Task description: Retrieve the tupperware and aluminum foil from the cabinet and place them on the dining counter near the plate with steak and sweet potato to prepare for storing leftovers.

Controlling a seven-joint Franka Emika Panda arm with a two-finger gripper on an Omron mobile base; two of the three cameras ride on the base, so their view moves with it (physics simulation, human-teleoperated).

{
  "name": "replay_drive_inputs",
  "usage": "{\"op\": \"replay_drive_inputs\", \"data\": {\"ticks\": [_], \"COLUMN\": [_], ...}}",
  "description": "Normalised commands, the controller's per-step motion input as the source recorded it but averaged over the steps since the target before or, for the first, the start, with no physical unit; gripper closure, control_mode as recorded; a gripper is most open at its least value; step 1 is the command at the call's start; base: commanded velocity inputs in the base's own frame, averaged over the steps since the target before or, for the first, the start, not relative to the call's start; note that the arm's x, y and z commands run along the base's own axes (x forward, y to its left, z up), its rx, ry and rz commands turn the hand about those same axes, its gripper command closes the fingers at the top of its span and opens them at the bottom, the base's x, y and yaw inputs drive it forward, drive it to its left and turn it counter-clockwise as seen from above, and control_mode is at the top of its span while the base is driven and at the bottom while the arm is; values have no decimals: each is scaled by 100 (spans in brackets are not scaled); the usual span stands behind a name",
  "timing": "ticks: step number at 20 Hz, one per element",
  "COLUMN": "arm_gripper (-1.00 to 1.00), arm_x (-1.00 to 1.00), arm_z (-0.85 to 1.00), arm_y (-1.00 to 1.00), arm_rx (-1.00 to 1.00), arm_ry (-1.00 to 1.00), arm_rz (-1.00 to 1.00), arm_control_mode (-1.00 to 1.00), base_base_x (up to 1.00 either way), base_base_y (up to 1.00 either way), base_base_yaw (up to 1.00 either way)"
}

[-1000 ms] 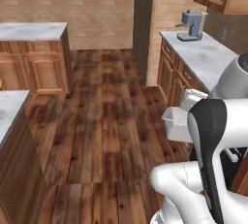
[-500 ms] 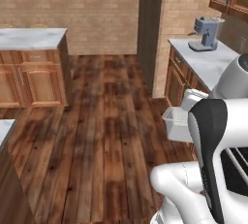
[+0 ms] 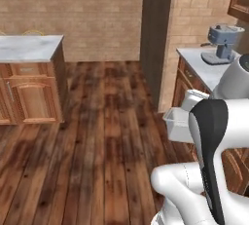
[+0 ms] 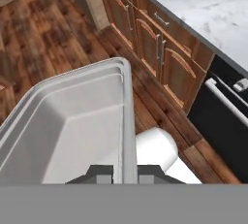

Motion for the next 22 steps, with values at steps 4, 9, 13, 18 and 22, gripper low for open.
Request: {"op": "replay_drive_inputs", "data": {"ticks": [4, 9, 13, 18, 22], "arm_gripper": [100, 100, 100, 100, 100], "arm_x": [0, 0, 0, 0, 0], "arm_z": [0, 0, 0, 0, 0], "arm_y": [0, 0, 0, 0, 0], "arm_rx": [0, 0, 0, 0, 0], "arm_ry": [0, 0, 0, 0, 0], "arm_rz": [0, 0, 0, 0, 0], "arm_control_mode": [100, 100, 100, 100, 100], "base_base_x": [100, 100, 100, 100, 100], "base_base_y": [-2, 0, 0, 0, 0], "base_base_yaw": [0, 0, 0, 0, 0]}}
